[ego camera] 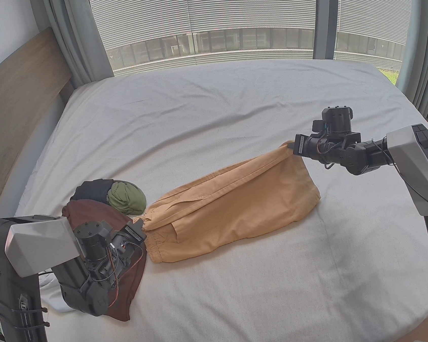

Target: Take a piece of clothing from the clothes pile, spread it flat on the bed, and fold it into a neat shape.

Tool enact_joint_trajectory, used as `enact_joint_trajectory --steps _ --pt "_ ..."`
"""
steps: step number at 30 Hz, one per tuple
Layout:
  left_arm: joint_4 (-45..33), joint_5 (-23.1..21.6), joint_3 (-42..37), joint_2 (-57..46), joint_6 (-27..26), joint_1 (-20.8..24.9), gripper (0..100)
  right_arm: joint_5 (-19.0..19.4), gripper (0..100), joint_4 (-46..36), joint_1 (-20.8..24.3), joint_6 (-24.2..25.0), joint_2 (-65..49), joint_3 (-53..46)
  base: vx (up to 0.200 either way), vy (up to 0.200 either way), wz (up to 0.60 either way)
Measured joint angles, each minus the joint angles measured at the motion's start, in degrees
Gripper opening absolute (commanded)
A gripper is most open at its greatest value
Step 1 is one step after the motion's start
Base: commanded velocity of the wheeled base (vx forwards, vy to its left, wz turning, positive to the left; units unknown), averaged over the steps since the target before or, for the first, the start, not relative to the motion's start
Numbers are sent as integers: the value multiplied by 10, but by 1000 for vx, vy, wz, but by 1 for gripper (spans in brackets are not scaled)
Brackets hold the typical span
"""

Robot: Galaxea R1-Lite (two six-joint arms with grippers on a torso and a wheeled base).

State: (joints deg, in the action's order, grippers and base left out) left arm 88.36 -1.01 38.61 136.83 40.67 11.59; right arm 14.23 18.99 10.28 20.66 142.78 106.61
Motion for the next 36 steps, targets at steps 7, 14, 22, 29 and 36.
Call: enact_joint_trajectory --steps 7,14,22,29,36 --pt "2 0 19 15 0 -2 0 0 0 31 4 0 18 9 0 0 0" --pt "2 -5 24 19 1 -9 100 0 100 41 7 4 27 20 0 0 0" --pt "2 -2 39 17 28 -25 100 -11 100 78 9 30 42 43 0 0 0" --pt "1 0 34 5 30 -30 100 -12 100 75 9 31 17 -2 0 0 0" --pt "1 -5 10 -23 29 -18 100 -1 100 84 9 33 -40 -111 0 0 0"
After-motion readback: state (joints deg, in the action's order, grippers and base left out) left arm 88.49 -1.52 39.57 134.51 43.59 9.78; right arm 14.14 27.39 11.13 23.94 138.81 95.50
